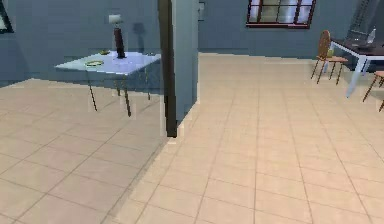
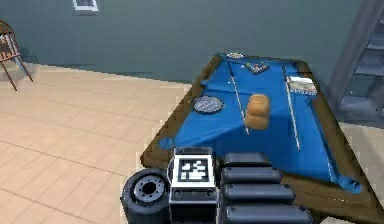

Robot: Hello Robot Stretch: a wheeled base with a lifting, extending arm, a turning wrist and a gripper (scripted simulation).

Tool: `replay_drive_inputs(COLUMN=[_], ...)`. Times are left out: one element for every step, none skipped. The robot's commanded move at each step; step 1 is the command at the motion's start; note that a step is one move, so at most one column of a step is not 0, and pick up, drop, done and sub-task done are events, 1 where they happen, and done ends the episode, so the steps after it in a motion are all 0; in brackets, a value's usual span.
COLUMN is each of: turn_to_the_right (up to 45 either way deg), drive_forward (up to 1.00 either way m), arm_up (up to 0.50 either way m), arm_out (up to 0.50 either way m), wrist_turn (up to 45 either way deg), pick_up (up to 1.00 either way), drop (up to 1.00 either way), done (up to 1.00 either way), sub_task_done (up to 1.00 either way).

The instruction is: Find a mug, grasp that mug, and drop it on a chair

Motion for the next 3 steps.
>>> replay_drive_inputs(turn_to_the_right=[0.0, -36.0, 0.0], drive_forward=[0.35, 0.0, 0.6], arm_up=[0.0, 0.0, 0.0], arm_out=[0.0, 0.0, 0.0], wrist_turn=[0.0, 0.0, 0.0], pick_up=[0.0, 0.0, 0.0], drop=[0.0, 0.0, 0.0], done=[0.0, 0.0, 0.0], sub_task_done=[0.0, 0.0, 0.0])
